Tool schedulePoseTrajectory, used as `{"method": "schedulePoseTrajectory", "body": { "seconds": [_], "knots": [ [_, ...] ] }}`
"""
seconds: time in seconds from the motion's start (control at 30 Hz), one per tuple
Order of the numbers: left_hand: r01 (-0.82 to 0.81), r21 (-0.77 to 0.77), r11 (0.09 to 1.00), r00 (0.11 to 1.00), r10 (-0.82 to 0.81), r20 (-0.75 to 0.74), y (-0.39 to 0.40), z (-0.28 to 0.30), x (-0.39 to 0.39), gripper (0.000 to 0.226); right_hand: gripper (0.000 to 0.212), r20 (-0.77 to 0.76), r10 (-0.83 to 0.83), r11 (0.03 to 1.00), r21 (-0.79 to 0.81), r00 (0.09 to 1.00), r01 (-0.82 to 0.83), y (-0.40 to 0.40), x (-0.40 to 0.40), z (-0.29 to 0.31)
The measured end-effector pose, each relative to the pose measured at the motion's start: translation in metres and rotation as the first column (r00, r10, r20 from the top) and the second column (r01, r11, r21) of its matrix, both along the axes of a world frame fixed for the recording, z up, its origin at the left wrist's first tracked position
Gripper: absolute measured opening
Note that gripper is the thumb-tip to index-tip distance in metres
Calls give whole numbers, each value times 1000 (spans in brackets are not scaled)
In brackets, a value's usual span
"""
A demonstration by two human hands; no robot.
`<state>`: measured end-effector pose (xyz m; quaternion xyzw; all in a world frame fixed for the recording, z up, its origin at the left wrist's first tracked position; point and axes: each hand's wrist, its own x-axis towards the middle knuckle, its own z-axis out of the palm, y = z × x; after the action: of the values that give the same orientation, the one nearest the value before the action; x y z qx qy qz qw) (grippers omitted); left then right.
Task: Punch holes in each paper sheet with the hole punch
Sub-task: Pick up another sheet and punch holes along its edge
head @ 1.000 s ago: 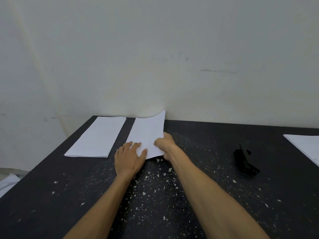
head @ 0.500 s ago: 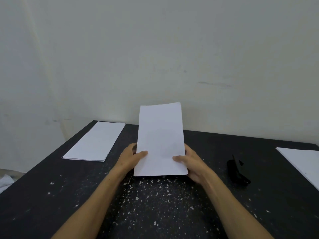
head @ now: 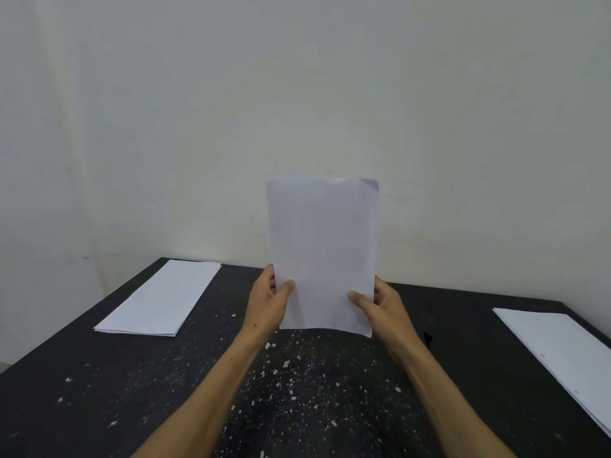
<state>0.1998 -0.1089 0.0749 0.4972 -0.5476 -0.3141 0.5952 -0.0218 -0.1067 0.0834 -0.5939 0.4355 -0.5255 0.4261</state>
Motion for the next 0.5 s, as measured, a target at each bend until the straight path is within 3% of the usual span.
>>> {"method": "schedulePoseTrajectory", "body": {
  "seconds": [0.17, 0.3, 0.5],
  "knots": [
    [8, 112, 994, 999, -14, 47, 9, -28, -18, 12, 24, 34, -117, 993, 2, 993, 117, 9, 0, -28],
    [7, 128, 992, 996, -18, 83, 18, -31, -28, 23, 20, 35, -137, 991, 1, 990, 137, 11, 3, -34],
    [-20, 123, 992, 995, 7, 101, 7, -8, -21, 17, 19, -58, -174, 984, -52, 983, 171, 7, -4, -17]
  ]
}}
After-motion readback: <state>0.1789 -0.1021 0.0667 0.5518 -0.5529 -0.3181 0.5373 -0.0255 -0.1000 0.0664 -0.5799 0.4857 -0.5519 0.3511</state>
